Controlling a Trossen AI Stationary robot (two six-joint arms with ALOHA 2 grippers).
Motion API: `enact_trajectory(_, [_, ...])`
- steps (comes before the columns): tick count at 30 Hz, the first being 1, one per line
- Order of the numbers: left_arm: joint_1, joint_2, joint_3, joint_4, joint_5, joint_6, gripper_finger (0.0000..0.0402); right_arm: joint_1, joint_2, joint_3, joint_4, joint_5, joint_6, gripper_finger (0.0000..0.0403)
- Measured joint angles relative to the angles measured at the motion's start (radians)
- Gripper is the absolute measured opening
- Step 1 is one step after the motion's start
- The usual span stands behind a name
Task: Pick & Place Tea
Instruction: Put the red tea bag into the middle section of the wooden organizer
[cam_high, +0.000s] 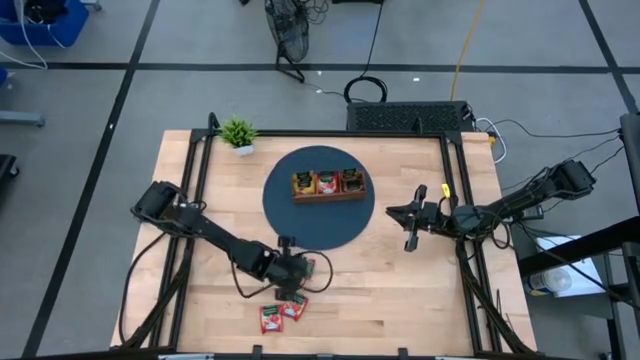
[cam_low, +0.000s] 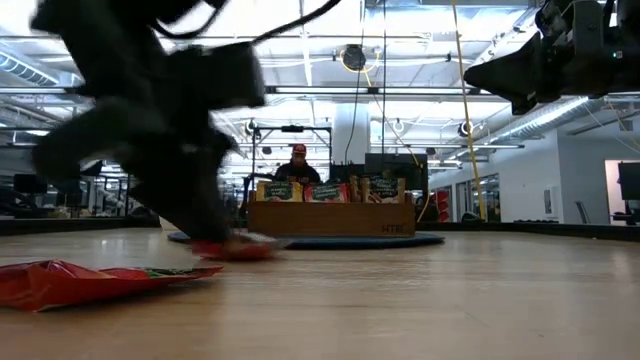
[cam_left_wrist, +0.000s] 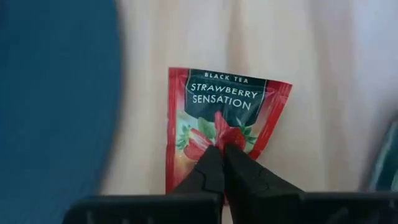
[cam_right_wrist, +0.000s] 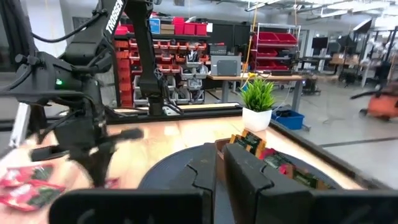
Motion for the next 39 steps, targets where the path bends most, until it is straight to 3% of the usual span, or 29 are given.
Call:
enact_trajectory(1, [-0.002, -0.025, 0.011, -0.030, -0.043, 0.033, 0.0004, 0.000, 0.000, 0.000, 0.001, 0.000, 0.018, 0.0018])
enact_trajectory(6, [-0.026, -0.134, 0.097, 0.034, -0.455, 0.311, 0.0003, -0.026, 0.082, 0.000, 0.065, -0.025, 0.159, 0.0020])
enact_trajectory(9, [-0.016, -0.124, 0.115, 0.065, -0.594, 0.519, 0.0003, -0.064, 0.197, 0.023, 0.140, -0.108, 0.235, 0.0031])
enact_trajectory(15, [0.070, -0.115, 0.127, 0.143, -0.626, 0.759, 0.0003, -0.131, 0.519, 0.235, 0.150, -0.285, 0.308, 0.0090])
enact_trajectory(18, [0.103, -0.100, 0.126, 0.156, -0.628, 0.829, 0.0002, -0.155, 0.642, 0.342, 0.159, -0.303, 0.310, 0.0125])
enact_trajectory(26, [0.104, -0.103, 0.129, 0.212, -0.676, 0.953, 0.0002, -0.219, 0.752, 0.425, 0.190, -0.373, 0.382, 0.0159])
enact_trajectory(34, [0.117, -0.103, 0.129, 0.235, -0.670, 0.982, 0.0002, -0.249, 0.831, 0.434, 0.323, -0.450, 0.441, 0.0126])
enact_trajectory(39, [0.124, -0.103, 0.129, 0.233, -0.661, 0.952, 0.0002, -0.249, 0.863, 0.460, 0.336, -0.471, 0.359, 0.0023])
